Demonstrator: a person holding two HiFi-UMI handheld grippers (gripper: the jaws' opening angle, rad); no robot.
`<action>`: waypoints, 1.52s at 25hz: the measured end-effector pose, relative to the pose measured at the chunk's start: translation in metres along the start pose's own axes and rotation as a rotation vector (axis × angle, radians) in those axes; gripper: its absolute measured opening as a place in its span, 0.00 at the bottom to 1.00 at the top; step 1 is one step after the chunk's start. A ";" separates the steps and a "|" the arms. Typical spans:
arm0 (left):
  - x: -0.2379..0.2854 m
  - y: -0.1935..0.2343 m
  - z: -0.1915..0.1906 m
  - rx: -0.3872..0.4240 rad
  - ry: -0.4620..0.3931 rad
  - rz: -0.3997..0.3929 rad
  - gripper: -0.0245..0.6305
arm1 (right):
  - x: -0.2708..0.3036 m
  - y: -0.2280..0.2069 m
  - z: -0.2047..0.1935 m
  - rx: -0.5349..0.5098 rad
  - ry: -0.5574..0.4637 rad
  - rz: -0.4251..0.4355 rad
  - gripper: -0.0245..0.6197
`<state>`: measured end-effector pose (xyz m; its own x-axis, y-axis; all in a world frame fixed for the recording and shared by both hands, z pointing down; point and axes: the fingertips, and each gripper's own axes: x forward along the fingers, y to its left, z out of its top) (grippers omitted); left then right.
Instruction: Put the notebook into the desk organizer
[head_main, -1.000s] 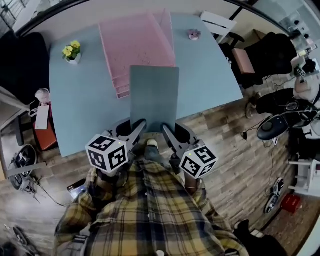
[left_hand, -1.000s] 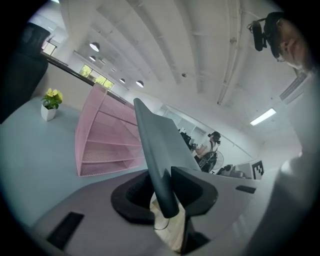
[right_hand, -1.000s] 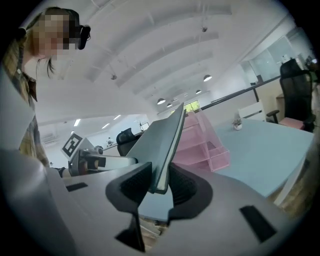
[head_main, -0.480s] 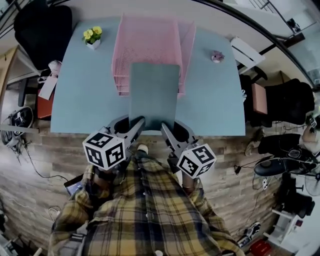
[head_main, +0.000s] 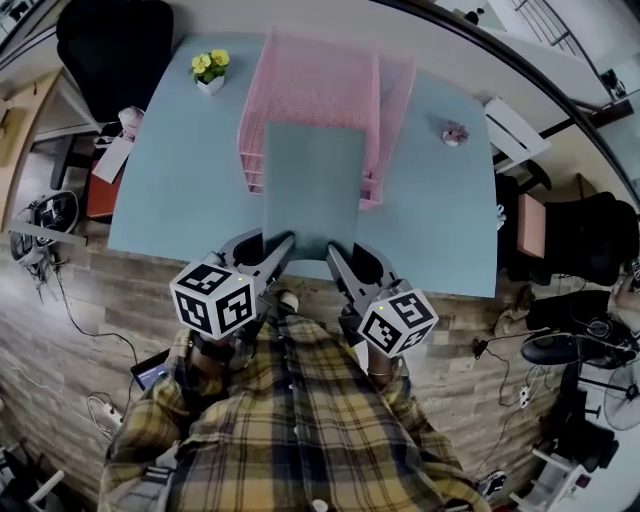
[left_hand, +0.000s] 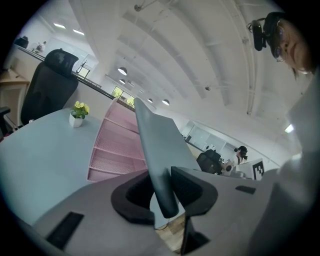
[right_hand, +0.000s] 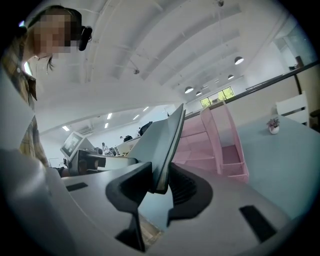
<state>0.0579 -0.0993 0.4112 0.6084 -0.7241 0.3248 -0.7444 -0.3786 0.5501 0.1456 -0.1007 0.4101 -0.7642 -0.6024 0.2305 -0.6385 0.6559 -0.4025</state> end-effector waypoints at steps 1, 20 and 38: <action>0.000 0.001 0.001 0.000 0.000 -0.001 0.20 | 0.001 0.000 0.001 0.000 -0.001 0.000 0.18; 0.002 0.024 0.017 -0.017 0.017 -0.035 0.20 | 0.027 0.001 0.007 0.022 0.003 -0.035 0.18; 0.025 0.039 0.040 -0.014 0.003 -0.043 0.23 | 0.046 -0.019 0.027 0.115 -0.063 -0.080 0.18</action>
<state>0.0333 -0.1551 0.4103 0.6406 -0.7056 0.3030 -0.7136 -0.4013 0.5742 0.1245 -0.1534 0.4042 -0.7016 -0.6804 0.2118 -0.6800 0.5505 -0.4843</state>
